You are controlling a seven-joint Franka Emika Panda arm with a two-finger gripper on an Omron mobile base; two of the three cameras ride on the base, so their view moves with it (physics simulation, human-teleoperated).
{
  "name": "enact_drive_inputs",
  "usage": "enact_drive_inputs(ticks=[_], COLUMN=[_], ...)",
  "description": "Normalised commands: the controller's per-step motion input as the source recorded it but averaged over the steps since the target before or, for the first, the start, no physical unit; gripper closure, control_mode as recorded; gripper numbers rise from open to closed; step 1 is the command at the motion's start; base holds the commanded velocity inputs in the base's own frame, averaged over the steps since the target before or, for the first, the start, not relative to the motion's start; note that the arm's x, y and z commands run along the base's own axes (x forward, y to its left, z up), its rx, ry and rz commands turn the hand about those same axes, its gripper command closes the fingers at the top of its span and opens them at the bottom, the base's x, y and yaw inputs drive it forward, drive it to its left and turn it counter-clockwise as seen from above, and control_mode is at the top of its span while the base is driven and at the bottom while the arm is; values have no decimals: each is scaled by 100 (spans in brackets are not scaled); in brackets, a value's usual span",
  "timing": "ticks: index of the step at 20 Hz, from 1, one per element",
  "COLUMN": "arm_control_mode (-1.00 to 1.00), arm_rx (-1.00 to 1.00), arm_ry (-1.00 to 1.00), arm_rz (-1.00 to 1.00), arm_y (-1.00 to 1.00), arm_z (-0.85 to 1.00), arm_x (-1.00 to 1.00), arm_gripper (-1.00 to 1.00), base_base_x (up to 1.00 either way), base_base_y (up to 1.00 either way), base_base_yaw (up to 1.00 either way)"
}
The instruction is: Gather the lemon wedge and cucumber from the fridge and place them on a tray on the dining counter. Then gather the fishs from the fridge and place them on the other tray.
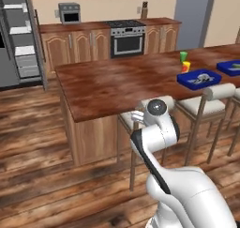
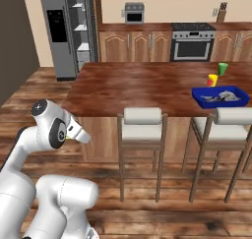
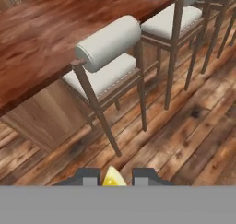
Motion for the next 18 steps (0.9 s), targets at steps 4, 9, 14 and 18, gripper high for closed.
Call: enact_drive_inputs(ticks=[4, 9, 14, 18], arm_control_mode=[100, 100, 100, 100], arm_rx=[0, 0, 0, 0], arm_ry=[0, 0, 0, 0], arm_rz=[0, 0, 0, 0], arm_y=[0, 0, 0, 0], arm_z=[0, 0, 0, 0], arm_x=[0, 0, 0, 0], arm_gripper=[100, 100, 100, 100], base_base_x=[0, 0, 0, 0], base_base_y=[-100, -100, -100, -100], base_base_yaw=[0, 0, 0, 0])
